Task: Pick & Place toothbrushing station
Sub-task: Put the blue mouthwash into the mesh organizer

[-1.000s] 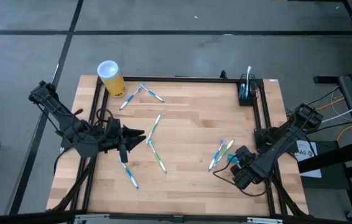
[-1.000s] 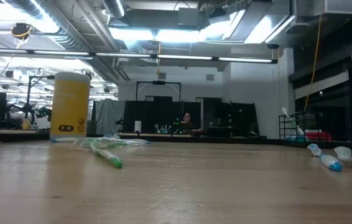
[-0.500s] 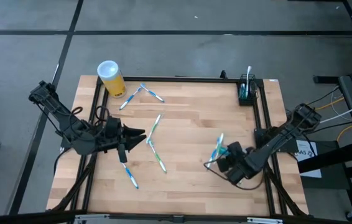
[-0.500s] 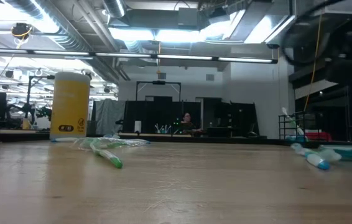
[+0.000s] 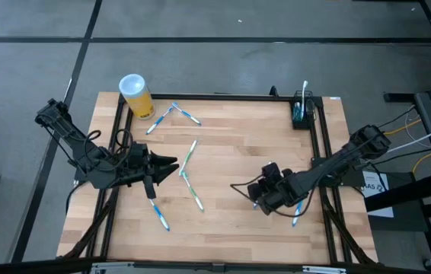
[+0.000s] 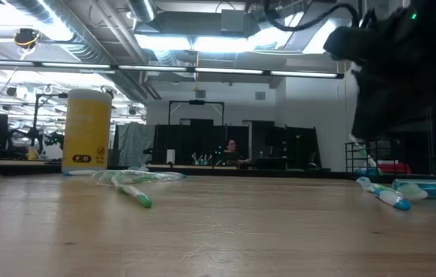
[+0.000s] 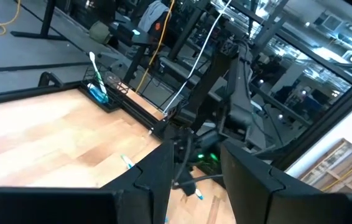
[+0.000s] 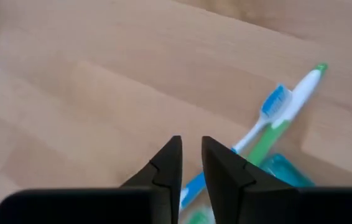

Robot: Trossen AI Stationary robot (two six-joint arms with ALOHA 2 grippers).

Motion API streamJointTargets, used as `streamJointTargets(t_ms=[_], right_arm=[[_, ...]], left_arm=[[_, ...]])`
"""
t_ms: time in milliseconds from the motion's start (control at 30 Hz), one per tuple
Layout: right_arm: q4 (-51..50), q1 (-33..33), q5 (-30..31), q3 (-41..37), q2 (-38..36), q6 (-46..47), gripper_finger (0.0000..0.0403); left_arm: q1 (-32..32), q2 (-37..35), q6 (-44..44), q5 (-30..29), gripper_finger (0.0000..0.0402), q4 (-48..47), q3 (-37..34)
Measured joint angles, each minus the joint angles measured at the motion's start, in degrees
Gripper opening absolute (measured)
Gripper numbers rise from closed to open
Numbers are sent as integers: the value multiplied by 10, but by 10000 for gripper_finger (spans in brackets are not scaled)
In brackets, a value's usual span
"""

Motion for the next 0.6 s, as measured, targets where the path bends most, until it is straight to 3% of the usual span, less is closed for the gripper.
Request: streamJointTargets(t_ms=[100,367,600], right_arm=[[-58,11,-35,21,0,46,59],[-189,91,-115,26,4,300,58],[-218,84,-163,22,14,314,58]], left_arm=[[0,0,14,0,129,0,0],[0,-2,57,10,129,0,0],[-3,-2,59,82,129,-1,0]])
